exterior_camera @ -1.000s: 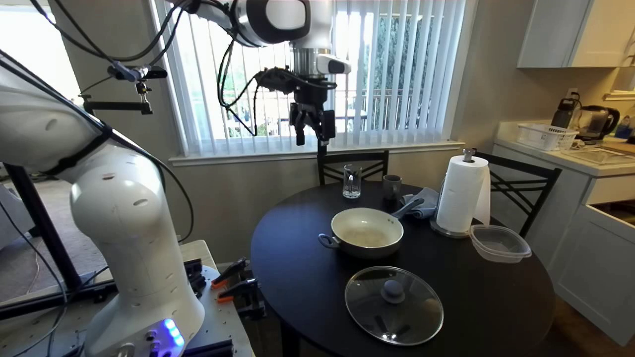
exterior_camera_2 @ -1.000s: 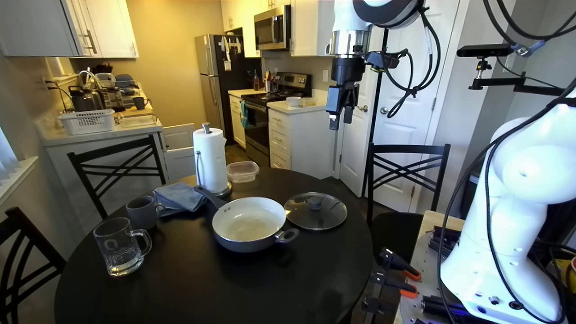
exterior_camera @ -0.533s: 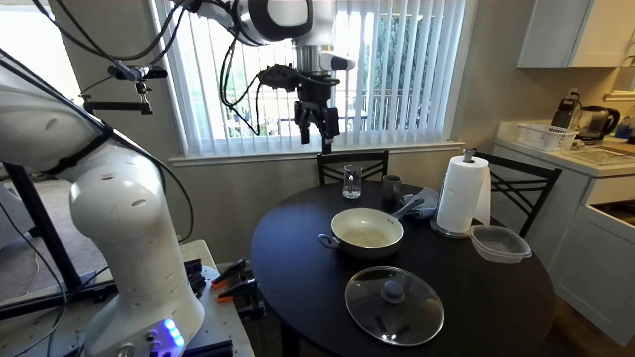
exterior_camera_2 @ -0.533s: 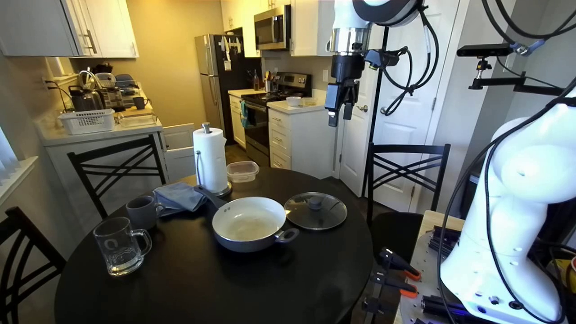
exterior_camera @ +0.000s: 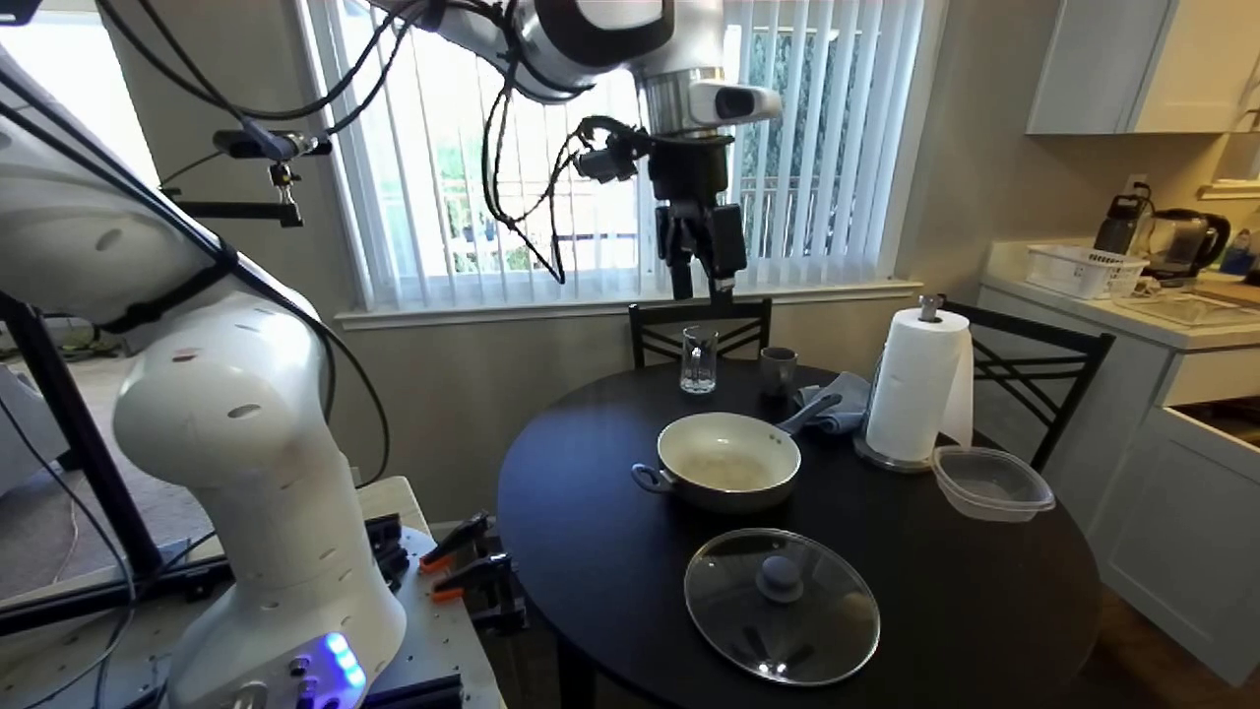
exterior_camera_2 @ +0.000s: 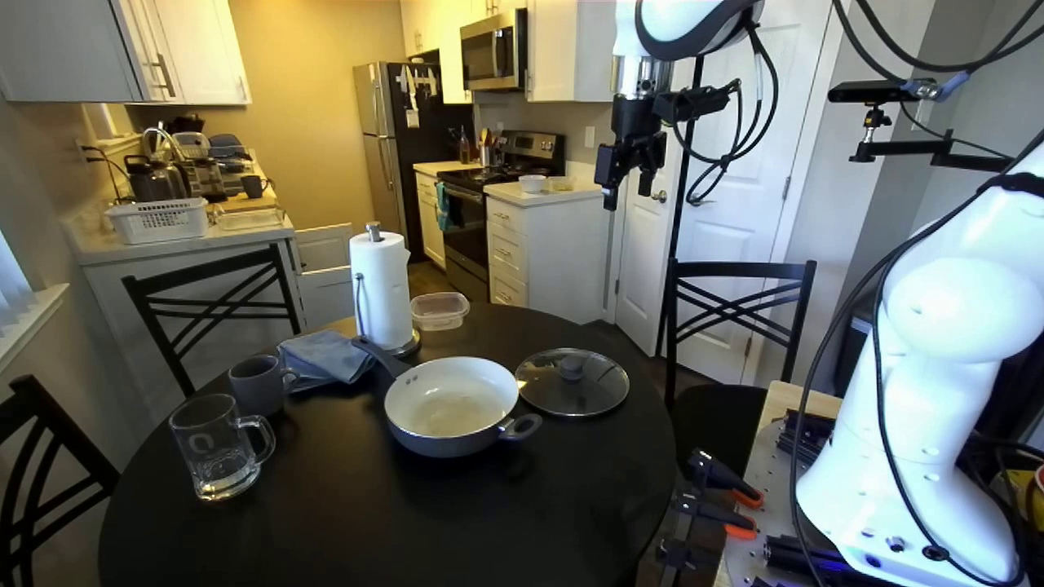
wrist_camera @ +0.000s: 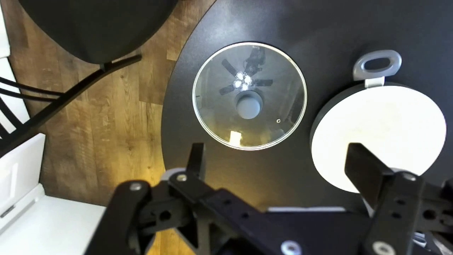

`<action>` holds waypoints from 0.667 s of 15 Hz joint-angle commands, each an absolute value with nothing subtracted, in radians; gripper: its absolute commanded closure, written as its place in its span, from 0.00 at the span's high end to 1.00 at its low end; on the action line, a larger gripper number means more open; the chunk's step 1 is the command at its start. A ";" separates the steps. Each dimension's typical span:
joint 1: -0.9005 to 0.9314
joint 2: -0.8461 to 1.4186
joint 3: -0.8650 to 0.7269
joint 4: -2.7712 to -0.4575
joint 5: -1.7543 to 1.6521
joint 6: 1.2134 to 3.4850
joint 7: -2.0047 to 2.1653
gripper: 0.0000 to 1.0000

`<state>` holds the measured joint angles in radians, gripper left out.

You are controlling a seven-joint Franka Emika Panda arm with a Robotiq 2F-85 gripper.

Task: Put the lid on the pot

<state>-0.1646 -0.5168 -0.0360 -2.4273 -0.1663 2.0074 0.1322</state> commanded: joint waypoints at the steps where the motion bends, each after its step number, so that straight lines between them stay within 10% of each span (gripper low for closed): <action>1: -0.187 -0.425 -0.043 -2.455 -0.211 2.199 0.197 1.00; 10: -0.224 -0.228 -0.097 -2.504 -0.261 2.528 0.174 1.00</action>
